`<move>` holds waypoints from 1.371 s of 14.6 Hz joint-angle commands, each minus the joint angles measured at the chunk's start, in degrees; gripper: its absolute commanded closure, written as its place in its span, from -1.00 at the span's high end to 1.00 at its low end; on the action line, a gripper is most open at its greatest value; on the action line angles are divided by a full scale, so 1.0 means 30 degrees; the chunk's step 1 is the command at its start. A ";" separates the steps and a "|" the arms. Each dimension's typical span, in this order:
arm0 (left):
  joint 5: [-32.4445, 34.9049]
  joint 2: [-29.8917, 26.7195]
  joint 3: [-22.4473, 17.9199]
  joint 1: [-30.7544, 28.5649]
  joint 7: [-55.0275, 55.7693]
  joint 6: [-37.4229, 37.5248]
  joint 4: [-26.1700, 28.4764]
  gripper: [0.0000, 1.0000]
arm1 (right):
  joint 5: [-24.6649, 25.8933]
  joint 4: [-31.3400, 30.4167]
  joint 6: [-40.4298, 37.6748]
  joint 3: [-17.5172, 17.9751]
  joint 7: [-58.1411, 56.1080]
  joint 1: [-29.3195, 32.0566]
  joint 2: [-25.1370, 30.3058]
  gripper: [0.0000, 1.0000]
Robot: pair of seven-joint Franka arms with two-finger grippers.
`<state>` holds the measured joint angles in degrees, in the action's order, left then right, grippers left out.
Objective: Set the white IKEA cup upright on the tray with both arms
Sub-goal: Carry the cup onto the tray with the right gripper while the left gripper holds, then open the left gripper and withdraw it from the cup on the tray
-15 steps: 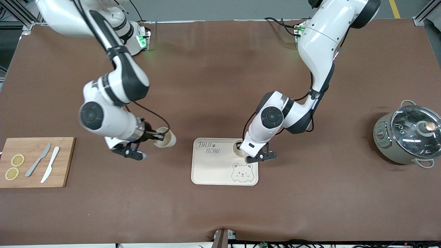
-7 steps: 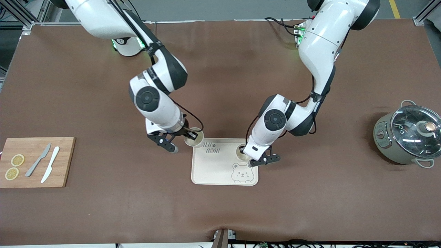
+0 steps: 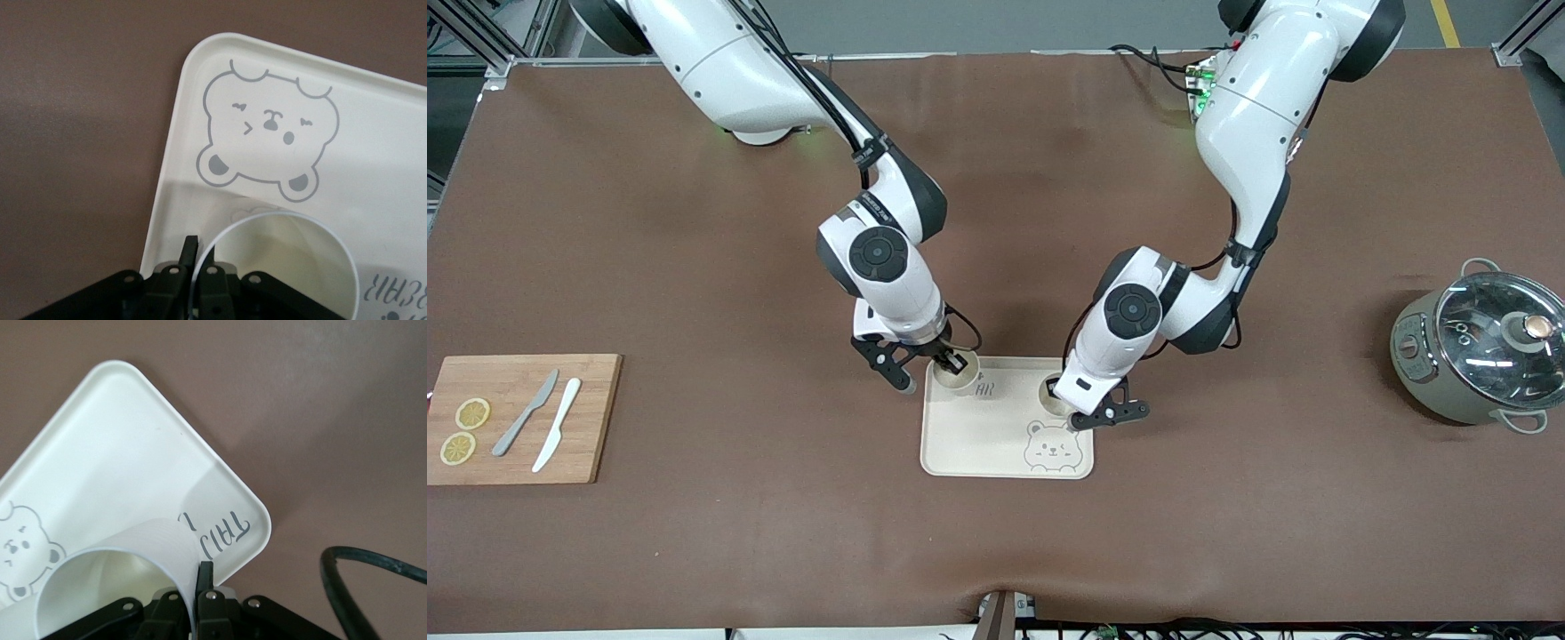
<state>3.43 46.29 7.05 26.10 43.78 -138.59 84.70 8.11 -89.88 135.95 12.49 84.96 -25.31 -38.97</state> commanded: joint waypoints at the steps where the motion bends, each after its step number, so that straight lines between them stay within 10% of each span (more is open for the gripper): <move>1: 0.0556 0.0274 -0.0241 0.0205 0.0232 -0.0181 -0.0429 0.99 | 0.0519 0.0372 0.0442 -0.0180 0.1383 -0.0265 -0.0837 -1.00; 7: 0.0440 -0.0866 -0.0212 0.0235 0.1725 0.0225 -0.0488 1.00 | 0.0490 0.1248 0.1471 -0.0210 0.3028 -0.0148 -0.2273 -1.00; 16: 0.0498 -0.4379 -0.0533 -0.0554 0.0614 0.9223 -0.2861 1.00 | 0.0578 0.2393 0.1265 -0.0766 0.2853 -0.0206 -0.3036 -1.00; 17: 0.0498 -0.4674 -0.0534 -0.0991 -0.0113 0.9513 -0.2861 1.00 | 0.0578 0.2393 0.1265 -0.0766 0.2853 -0.0206 -0.3066 -0.46; 18: 0.0498 -0.4938 -0.0534 -0.1431 -0.1164 0.9864 -0.2861 1.00 | 0.0578 0.2393 0.1265 -0.0766 0.2853 -0.0235 -0.3066 0.51; 20: 0.0353 -0.5668 -0.0534 -0.2512 -0.3477 0.9956 -0.2832 1.00 | 0.1247 0.2393 0.1207 -0.0766 0.2736 -0.0235 -0.3037 1.00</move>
<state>3.68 31.55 5.26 21.35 38.59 -109.55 75.42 8.90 -84.60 140.30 10.23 92.06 -25.63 -46.94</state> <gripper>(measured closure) 0.000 0.718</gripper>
